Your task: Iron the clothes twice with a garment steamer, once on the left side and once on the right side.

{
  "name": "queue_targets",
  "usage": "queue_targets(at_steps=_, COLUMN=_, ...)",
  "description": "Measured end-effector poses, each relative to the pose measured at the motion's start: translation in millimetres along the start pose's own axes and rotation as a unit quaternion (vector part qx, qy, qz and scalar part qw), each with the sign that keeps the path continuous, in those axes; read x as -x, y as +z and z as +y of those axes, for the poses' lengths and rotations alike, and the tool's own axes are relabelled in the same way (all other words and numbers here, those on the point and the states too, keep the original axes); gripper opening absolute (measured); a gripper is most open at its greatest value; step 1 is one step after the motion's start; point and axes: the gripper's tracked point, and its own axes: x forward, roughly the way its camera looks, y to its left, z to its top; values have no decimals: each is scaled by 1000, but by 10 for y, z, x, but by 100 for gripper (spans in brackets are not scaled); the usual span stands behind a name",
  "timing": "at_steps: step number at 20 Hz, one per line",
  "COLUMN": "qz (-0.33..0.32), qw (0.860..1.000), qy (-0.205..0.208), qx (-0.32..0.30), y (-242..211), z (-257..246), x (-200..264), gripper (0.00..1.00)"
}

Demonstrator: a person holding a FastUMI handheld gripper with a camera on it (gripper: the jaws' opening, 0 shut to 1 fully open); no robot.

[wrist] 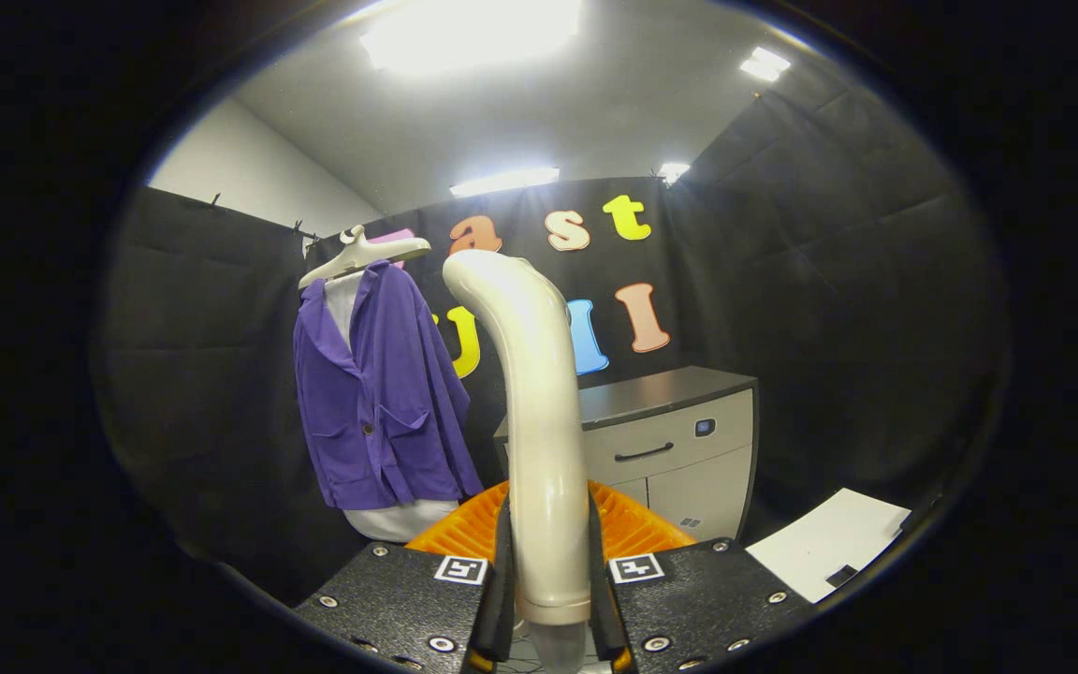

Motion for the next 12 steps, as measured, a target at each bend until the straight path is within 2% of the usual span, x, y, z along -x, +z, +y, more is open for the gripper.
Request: queue_targets(at_steps=12, qz=-1, qw=1000, qy=2, qx=9, y=-6, z=15, x=-47, gripper=33)
